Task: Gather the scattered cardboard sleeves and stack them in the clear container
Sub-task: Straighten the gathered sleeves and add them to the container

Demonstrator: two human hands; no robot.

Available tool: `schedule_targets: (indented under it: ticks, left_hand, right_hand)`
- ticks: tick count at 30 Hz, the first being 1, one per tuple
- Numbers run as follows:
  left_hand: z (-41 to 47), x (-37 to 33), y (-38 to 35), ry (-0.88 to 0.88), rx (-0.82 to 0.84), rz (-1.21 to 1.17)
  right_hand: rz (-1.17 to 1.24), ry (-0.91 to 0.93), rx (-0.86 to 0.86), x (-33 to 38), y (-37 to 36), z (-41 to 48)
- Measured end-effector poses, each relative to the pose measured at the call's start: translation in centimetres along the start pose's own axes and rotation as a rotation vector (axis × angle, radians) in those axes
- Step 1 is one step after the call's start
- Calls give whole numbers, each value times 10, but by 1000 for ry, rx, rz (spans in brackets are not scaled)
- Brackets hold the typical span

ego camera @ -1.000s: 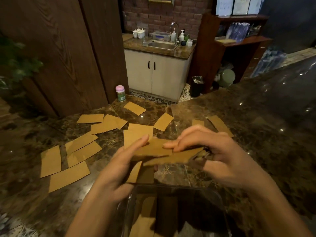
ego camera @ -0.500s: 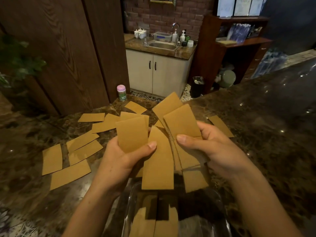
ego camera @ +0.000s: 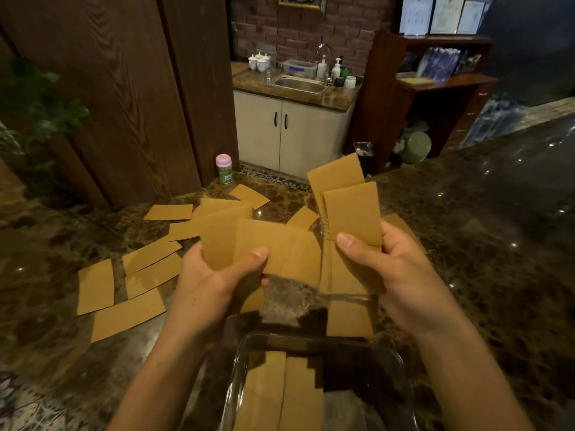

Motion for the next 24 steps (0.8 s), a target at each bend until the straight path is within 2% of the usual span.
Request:
schedule_targets:
  ticks: [3, 6, 9, 13, 16, 18, 20, 24]
  left_hand:
    - [-2, -5, -7, -17, 86, 76]
    - [-2, -7, -16, -65, 97, 76]
    - [-3, -4, -22, -11, 43, -24]
    - [-10, 2, -35, 28, 74, -17]
    - [-13, 6, -46, 42, 94, -42]
    - [-15, 9, -52, 112, 108, -123]
    - [-17, 10, -54, 174, 118, -176]
    - [-20, 14, -46, 226, 158, -103]
  right_hand:
    - [-138, -39, 85, 4, 5, 5]
    - [-225, -78, 153, -2, -1, 5]
    - [-83, -84, 44, -11, -11, 3]
    - [176, -105, -92, -22, -26, -1]
    - [206, -88, -119, -29, -40, -6]
    - [140, -78, -84, -36, -46, -7]
    - [-65, -37, -66, -41, -45, -7]
    - [-365, 86, -63, -28, -28, -7]
Point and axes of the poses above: each hand's wrist, its own z-axis towards the middle knuckle, its own y-axis out of the back of the hand, x = y × z, the point moved 3 cm from there along z, towards the middle knuckle, and after that the axes turned 8 degrees about -x, right-handed, at the moved point
